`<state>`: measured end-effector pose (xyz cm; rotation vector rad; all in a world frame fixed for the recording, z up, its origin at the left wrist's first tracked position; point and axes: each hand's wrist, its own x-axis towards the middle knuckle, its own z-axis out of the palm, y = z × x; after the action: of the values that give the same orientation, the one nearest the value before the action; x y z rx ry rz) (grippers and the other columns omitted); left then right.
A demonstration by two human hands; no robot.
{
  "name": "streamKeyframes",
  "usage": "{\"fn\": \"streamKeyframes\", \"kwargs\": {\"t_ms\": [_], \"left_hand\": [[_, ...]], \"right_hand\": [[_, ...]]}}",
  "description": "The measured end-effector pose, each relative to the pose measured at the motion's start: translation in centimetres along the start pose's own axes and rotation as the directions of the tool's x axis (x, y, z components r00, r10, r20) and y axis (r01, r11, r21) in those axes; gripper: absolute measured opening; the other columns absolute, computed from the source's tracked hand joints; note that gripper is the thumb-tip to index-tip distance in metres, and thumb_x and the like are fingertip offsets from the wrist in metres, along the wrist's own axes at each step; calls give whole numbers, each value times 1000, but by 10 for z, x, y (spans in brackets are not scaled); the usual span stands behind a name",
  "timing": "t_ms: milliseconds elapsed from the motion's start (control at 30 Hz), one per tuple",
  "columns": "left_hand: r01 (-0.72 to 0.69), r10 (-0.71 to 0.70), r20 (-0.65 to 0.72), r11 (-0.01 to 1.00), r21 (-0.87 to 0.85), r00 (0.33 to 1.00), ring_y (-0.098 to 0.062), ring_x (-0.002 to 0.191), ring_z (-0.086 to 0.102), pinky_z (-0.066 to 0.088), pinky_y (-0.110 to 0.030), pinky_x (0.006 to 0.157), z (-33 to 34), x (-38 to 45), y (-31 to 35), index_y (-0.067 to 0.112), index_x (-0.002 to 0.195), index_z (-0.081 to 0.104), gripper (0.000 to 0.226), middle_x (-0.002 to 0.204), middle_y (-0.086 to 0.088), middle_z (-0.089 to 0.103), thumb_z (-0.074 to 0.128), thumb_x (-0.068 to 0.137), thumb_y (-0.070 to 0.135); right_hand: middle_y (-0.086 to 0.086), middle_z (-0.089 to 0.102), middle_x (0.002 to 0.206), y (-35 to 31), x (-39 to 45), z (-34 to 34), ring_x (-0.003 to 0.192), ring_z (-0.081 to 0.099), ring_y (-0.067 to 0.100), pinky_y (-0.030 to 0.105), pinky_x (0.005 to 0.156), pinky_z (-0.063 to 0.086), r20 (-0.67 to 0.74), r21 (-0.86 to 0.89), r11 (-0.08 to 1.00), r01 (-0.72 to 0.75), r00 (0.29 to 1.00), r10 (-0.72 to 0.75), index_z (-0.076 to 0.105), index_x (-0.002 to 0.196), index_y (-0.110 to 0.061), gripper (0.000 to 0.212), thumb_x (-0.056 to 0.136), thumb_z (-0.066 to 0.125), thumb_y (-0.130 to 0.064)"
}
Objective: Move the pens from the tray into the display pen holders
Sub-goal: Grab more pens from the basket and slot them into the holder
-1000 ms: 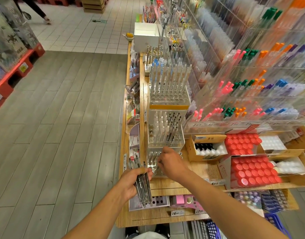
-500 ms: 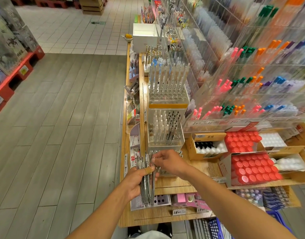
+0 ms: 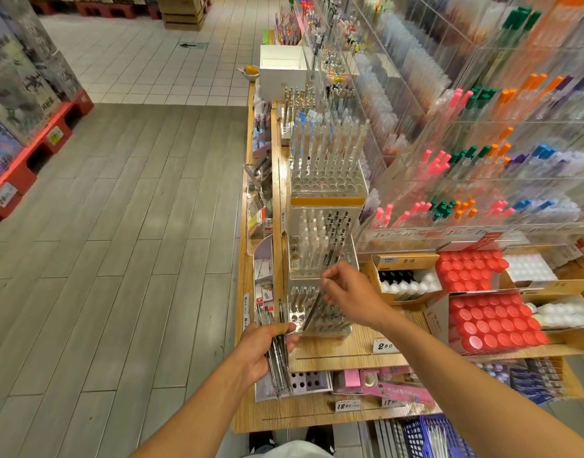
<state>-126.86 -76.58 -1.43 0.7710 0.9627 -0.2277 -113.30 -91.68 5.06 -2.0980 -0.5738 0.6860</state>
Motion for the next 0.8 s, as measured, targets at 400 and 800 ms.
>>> {"fn": "streamKeyframes", "kwargs": {"t_ms": [400,800], "left_hand": [[-4,4,16,1000,23,1000,-25,65,71,61,-30,57,-2,1,1,-15,104,66,19,85,-25,72,61,92,-2],[-25,24,50,999,20,998,-25,70,70,61,-31,61,-5,0,3,-14,111,64,27,93,-24,73,66,88,-1]], "right_hand": [[-8,47,83,37,0,24,67,42,2,24,60,31,164,-454,847,276,960,-225,47,96,-18,3,98,47,-17],[-1,55,97,35,3,41,90,56,18,32,76,50,173,-655,684,323,944,-280,71,99,-16,14,90,61,-22]]}}
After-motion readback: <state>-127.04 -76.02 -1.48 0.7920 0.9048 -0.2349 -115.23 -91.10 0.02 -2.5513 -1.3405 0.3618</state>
